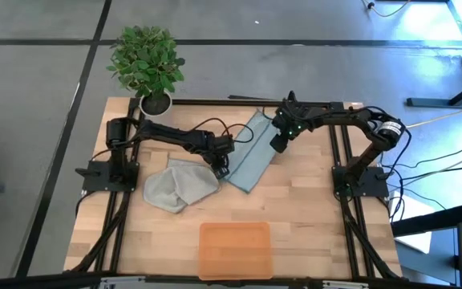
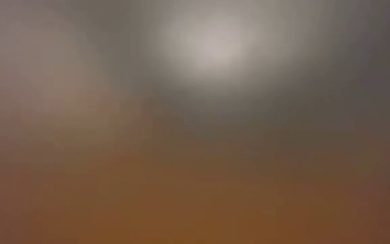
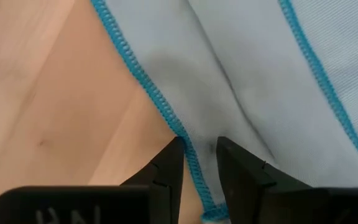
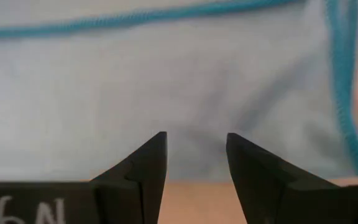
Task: Roll microfiber towels into tight, uniform cylinder then place into a basket
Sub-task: Fold the blue towel
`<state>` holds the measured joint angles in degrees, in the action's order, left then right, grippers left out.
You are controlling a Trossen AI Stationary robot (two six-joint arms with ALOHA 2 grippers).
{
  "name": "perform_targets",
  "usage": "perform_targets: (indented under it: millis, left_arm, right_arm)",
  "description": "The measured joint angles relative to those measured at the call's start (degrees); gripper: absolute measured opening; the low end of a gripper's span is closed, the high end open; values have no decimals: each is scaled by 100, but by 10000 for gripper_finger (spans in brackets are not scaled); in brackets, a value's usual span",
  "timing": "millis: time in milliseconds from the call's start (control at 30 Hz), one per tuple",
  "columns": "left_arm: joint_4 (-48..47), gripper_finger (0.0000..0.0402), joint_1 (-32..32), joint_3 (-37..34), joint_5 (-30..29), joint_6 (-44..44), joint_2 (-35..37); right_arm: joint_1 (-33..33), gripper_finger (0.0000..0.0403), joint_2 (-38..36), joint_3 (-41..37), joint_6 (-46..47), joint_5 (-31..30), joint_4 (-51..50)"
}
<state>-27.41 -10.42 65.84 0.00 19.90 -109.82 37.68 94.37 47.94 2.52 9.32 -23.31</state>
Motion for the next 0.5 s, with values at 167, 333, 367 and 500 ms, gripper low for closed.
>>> perform_targets:
  millis: [167, 333, 367, 500]
  left_arm:
    - [270, 85, 125, 0, 89, 249, -7]
    - [385, 85, 179, -3, 262, 251, 19]
    - [377, 85, 179, -7, 369, 250, 37]
    - [146, 84, 220, -32, 526, 260, 215]
  right_arm:
    - [173, 168, 0, 0, 4, 6, 215]
    - [187, 168, -123, 0, 22, 25, -38]
    - [166, 168, -201, 0, 13, 32, -148]
    - [68, 168, -575, 2, 12, 38, -767]
